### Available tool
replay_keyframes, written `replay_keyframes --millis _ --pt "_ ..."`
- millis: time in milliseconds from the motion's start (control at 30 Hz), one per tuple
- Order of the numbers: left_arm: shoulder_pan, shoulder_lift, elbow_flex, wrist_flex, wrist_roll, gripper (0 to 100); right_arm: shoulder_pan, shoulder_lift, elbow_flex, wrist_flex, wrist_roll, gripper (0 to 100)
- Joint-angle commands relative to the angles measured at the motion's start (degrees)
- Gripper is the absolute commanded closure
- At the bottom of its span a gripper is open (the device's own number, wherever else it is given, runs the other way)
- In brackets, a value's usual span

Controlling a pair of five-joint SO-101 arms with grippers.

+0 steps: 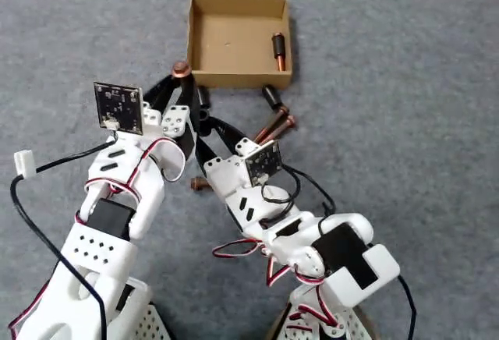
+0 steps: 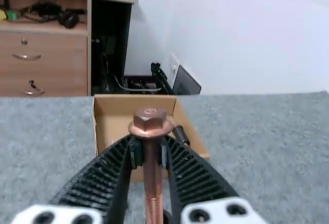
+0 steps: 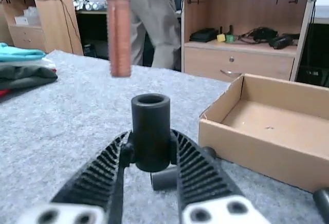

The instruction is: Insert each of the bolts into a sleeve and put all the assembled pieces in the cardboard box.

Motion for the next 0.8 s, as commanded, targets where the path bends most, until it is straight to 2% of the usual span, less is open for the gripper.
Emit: replay_keyframes --millis 0,200,333,600,767 --pt "0.09 -0.4 -0.62 -2.2 -0.18 98 -0.48 -0.13 -2.33 -1.76 0.62 99.8" --pt "0.09 -0.13 1.49 -10.64 -0.35 98 1.1 -0.13 -2.33 -1.76 0.62 99.8" --pt "0.7 0.04 1.23 -12.75 -0.44 98 1.27 -0.13 -2.33 -1.76 0.62 99.8" --pt "3.6 -0.48 1.14 -12.48 -0.44 98 1.27 0.31 -2.33 -1.76 0.62 99.8" --pt "3.08 -0.48 0.97 -12.31 -0.53 98 1.27 0.31 -2.33 -1.76 0.62 99.8"
